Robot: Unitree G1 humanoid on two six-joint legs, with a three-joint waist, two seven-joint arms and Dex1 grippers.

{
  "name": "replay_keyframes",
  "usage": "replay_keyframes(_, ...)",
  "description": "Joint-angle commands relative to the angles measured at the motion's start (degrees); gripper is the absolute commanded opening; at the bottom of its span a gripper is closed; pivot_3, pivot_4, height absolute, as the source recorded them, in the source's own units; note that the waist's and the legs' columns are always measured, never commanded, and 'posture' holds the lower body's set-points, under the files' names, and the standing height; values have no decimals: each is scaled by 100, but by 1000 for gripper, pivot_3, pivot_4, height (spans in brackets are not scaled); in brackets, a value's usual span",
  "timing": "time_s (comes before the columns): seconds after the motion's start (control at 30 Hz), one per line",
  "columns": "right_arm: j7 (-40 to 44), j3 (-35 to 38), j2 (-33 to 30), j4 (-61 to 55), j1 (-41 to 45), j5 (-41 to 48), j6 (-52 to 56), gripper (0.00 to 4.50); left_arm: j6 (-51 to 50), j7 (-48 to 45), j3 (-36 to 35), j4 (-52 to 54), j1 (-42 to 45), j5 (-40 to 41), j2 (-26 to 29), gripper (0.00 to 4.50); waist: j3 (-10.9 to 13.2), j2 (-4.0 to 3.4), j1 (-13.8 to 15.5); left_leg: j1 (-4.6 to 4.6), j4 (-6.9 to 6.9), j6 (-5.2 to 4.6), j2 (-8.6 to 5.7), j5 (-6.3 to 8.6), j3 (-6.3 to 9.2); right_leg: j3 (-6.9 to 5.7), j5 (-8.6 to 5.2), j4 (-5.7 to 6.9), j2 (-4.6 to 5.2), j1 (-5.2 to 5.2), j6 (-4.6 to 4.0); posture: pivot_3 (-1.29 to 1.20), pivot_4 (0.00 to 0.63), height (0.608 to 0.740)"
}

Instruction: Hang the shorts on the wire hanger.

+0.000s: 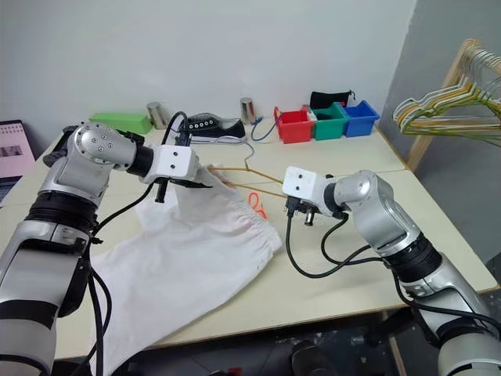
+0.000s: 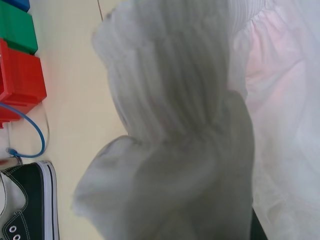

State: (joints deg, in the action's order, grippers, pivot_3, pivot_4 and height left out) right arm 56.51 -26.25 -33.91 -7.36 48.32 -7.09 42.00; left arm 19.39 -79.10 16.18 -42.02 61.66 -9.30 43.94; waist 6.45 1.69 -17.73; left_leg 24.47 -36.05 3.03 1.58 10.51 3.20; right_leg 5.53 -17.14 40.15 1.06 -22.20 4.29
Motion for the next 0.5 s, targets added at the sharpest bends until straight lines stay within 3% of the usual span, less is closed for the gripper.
replay_keyframes(0.03, 387, 324, -269, -439, 96, 339, 194, 2002, 179, 455, -136, 152, -82, -145, 157, 85, 0, 0, 1, 0, 0, 0, 0, 0, 0, 0, 0, 0, 1, 0, 0, -232, 16, 740)
replay_keyframes(0.13, 685, 542, -629, -661, 150, 609, 459, 2849, 209, 552, -165, 253, -261, -132, 207, 85, 0, 0, 3, 0, 0, 0, 0, 0, 0, 0, 3, 0, 1, 0, -6, -232, 16, 740)
replay_keyframes(0.37, 777, 871, -1003, -563, 245, 922, 828, 4315, 102, 665, -265, 579, -624, -1, 339, 85, 0, -1, -37, -3, 0, 0, 3, 0, -1, 1, 1, 3, 0, -1, -1, -235, 23, 740)
replay_keyframes(0.5, 358, 1263, -545, -152, -270, 1334, 1761, 4439, -450, 489, -553, 1071, -907, 438, 500, 85, -2, 2, -49, -3, -3, -1, 3, 0, -2, 2, 0, 8, 0, 0, -1, -222, 25, 740)
